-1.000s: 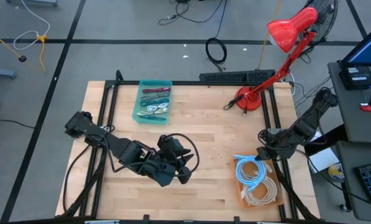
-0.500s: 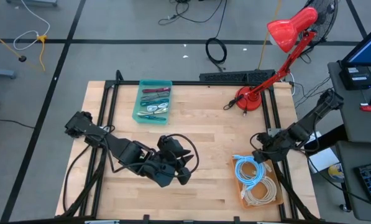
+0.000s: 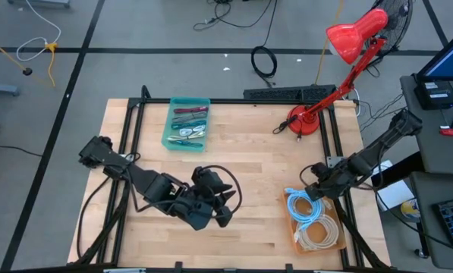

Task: Pick & Place USB Port
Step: Put the blue HDMI cable into the orange bin

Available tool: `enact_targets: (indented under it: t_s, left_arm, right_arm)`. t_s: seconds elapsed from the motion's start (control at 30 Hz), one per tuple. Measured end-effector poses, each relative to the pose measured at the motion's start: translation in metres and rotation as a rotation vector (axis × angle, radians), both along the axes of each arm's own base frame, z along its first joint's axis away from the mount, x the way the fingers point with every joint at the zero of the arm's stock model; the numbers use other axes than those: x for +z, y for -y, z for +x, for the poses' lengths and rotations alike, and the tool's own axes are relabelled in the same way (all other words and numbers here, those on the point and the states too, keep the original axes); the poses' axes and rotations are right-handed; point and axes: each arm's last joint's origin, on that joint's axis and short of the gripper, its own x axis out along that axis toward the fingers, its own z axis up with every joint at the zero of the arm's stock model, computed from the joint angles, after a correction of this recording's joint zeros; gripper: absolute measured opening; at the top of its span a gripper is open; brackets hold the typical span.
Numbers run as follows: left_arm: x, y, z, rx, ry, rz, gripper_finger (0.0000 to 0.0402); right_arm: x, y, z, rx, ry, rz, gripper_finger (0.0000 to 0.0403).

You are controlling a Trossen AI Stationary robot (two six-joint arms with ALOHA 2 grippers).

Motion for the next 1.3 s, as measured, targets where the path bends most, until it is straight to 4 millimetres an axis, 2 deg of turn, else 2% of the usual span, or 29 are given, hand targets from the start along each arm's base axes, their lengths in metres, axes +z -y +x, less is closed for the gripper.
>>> enact_targets:
  t_s: [0.2,0.33,0.63,0.9,1.03,1.3]
  left_arm:
    - [0.000,0.002,-0.001,-0.006,0.000,0.000,0.0092]
    - [0.000,0.002,-0.001,-0.006,0.000,0.000,0.0092]
    - [0.000,0.002,-0.001,-0.001,0.003,-0.007,0.0092]
    - [0.000,0.001,-0.001,0.001,0.003,-0.007,0.0092]
    - [0.000,0.001,-0.001,0.002,0.002,-0.007,0.0092]
    - [0.000,0.001,-0.001,0.006,0.005,-0.014,0.0092]
  right_arm:
    - [-0.006,-0.001,0.001,0.047,0.009,-0.017,0.0018]
    - [-0.008,0.000,0.000,0.052,0.001,-0.020,0.0036]
    - [-0.005,0.001,-0.001,-0.020,0.016,0.026,0.0126]
    - [0.014,0.008,-0.006,-0.048,0.104,0.086,0.0188]
    - [0.018,0.014,-0.007,-0.056,0.132,0.095,0.0200]
    - [0.022,0.019,-0.012,-0.022,0.166,0.129,0.0195]
